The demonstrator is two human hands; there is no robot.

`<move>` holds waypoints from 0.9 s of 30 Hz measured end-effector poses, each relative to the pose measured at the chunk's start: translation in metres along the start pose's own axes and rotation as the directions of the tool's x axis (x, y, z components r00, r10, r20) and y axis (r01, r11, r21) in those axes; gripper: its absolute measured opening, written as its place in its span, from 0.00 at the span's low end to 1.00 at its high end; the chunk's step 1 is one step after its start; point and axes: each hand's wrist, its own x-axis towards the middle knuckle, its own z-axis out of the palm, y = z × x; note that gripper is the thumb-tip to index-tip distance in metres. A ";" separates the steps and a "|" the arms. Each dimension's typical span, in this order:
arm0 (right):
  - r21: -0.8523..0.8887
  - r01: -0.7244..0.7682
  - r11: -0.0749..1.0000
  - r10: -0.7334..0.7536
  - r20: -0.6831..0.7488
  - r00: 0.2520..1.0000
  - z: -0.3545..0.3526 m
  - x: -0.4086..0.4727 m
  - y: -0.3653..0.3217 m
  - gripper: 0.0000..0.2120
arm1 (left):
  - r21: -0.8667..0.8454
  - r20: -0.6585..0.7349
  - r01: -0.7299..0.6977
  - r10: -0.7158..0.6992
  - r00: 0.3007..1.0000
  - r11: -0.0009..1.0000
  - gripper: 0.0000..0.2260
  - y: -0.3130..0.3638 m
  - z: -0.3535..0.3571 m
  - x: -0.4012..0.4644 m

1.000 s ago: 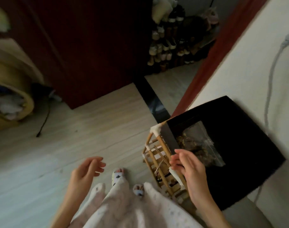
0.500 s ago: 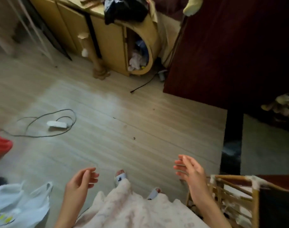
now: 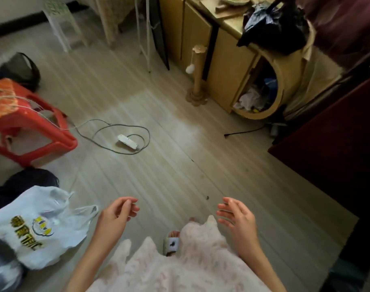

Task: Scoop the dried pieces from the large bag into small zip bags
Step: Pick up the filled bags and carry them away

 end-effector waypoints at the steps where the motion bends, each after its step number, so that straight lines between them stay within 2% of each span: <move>1: -0.019 -0.006 1.000 0.006 0.008 1.000 0.007 0.010 -0.006 0.09 | -0.028 -0.029 0.008 -0.008 1.000 1.000 0.11 0.006 0.002 0.010; 4: -0.060 -0.009 0.998 0.011 0.041 0.999 0.031 0.041 -0.030 0.08 | -0.108 -0.112 0.022 -0.034 0.993 0.994 0.11 0.021 0.009 0.042; 11: -0.181 0.019 0.983 0.013 0.175 0.985 0.100 0.138 -0.111 0.09 | -0.137 -0.167 0.061 -0.084 0.982 0.989 0.12 0.057 0.028 0.136; 20: -0.333 0.088 0.939 0.029 0.332 0.943 0.194 0.259 -0.221 0.09 | -0.233 -0.363 0.079 -0.162 0.918 0.969 0.11 0.105 0.029 0.253; 23: -0.339 0.086 0.937 0.032 0.330 0.943 0.210 0.262 -0.232 0.09 | -0.235 -0.349 0.103 -0.182 0.919 0.967 0.11 0.116 0.030 0.254; 24: -0.386 0.066 0.920 0.077 0.343 0.936 0.252 0.312 -0.250 0.08 | -0.236 -0.389 0.125 -0.211 0.897 0.964 0.10 0.112 0.022 0.311; 27: -0.416 0.061 0.907 0.102 0.359 0.928 0.275 0.329 -0.264 0.09 | -0.240 -0.372 0.167 -0.250 0.894 0.956 0.09 0.127 0.016 0.334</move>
